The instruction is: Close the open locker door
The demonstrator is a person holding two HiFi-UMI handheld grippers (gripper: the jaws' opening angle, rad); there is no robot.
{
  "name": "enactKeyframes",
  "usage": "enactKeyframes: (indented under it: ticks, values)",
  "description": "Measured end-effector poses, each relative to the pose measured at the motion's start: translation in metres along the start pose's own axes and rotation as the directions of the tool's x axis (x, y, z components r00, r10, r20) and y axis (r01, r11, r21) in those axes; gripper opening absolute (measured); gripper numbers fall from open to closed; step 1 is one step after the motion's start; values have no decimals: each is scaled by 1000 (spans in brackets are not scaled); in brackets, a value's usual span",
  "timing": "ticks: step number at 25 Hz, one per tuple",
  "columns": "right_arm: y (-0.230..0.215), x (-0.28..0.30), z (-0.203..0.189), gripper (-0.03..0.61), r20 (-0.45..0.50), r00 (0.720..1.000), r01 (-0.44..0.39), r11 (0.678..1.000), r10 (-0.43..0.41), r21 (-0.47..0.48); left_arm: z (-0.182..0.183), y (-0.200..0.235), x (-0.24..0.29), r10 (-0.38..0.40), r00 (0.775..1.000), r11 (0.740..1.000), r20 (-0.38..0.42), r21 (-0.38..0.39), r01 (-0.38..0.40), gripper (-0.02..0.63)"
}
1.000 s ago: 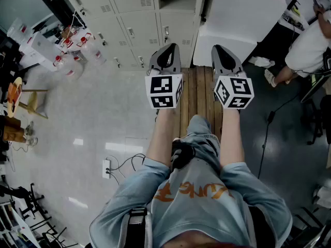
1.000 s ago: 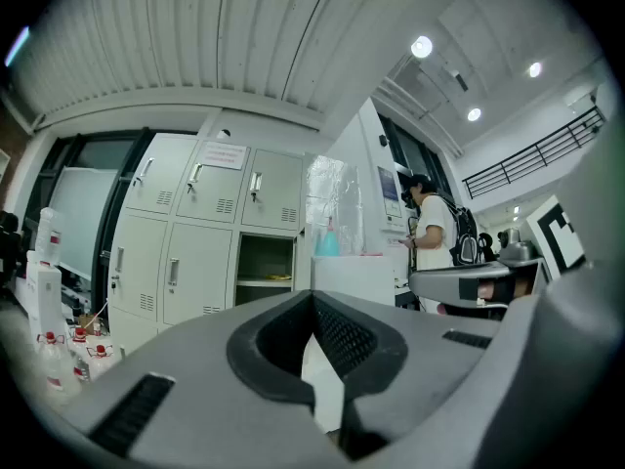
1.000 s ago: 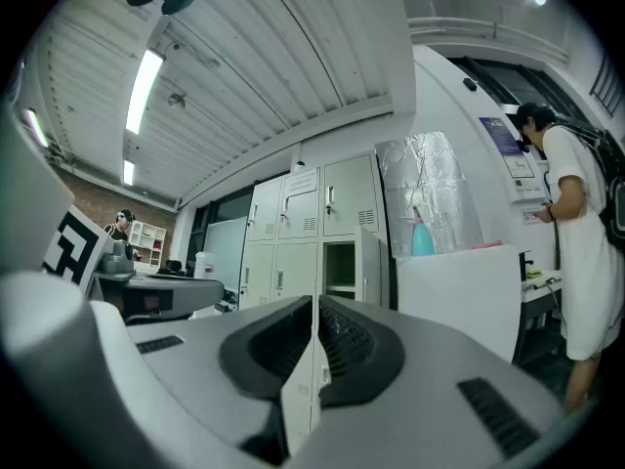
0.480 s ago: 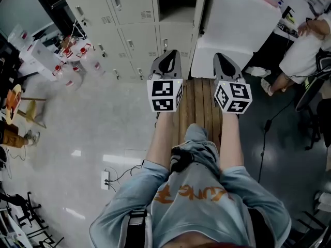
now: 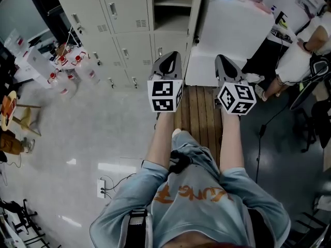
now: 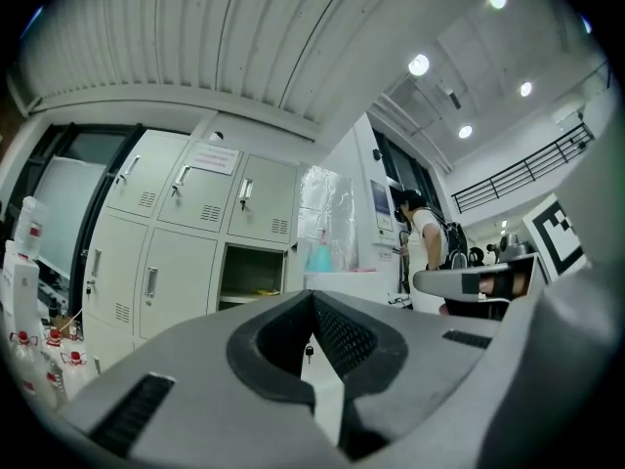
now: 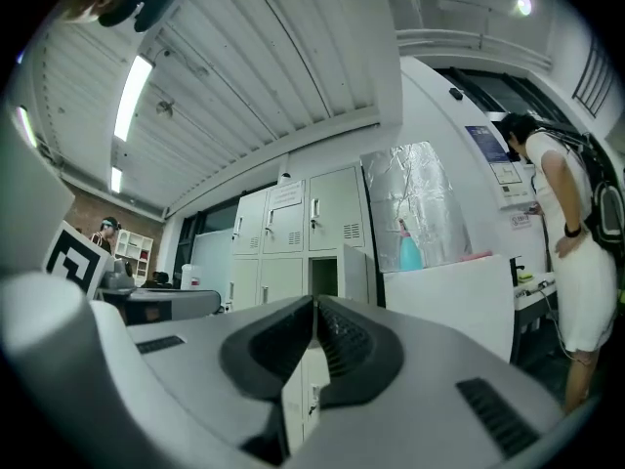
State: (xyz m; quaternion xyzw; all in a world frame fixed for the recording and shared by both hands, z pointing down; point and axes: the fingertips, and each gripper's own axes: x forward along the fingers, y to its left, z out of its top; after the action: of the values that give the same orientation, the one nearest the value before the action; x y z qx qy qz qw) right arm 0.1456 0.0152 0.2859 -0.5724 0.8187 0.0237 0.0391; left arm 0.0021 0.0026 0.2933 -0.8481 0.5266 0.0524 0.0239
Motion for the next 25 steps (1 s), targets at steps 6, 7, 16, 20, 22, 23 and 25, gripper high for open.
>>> enactKeyframes:
  ticks: [6, 7, 16, 20, 22, 23, 25]
  values:
    - [13, 31, -14, 33, -9, 998, -69, 997, 69, 30, -11, 20, 14, 24, 999, 1000, -35, 14, -24, 17]
    - [14, 37, -18, 32, -12, 997, -73, 997, 73, 35, -15, 26, 16, 33, 999, 999, -43, 12, -32, 17]
    - [-3, 89, -45, 34, -31, 993, -112, 992, 114, 65, -42, 46, 66, 12, 997, 1000, -81, -3, -12, 17]
    - [-15, 113, -58, 34, -52, 992, -114, 991, 118, 71, -57, 49, 94, -9, 994, 1000, -106, -16, 8, 17]
    - [-21, 123, -64, 35, -60, 991, -111, 991, 116, 80, -65, 53, 105, -15, 993, 1000, -121, -25, 12, 17]
    - [-24, 128, -67, 35, -64, 991, -111, 990, 116, 84, -69, 55, 111, -18, 992, 999, -127, -30, 14, 17]
    - [-28, 138, -73, 35, -73, 990, -113, 990, 119, 89, -75, 61, 121, -20, 990, 999, -137, -38, 14, 17]
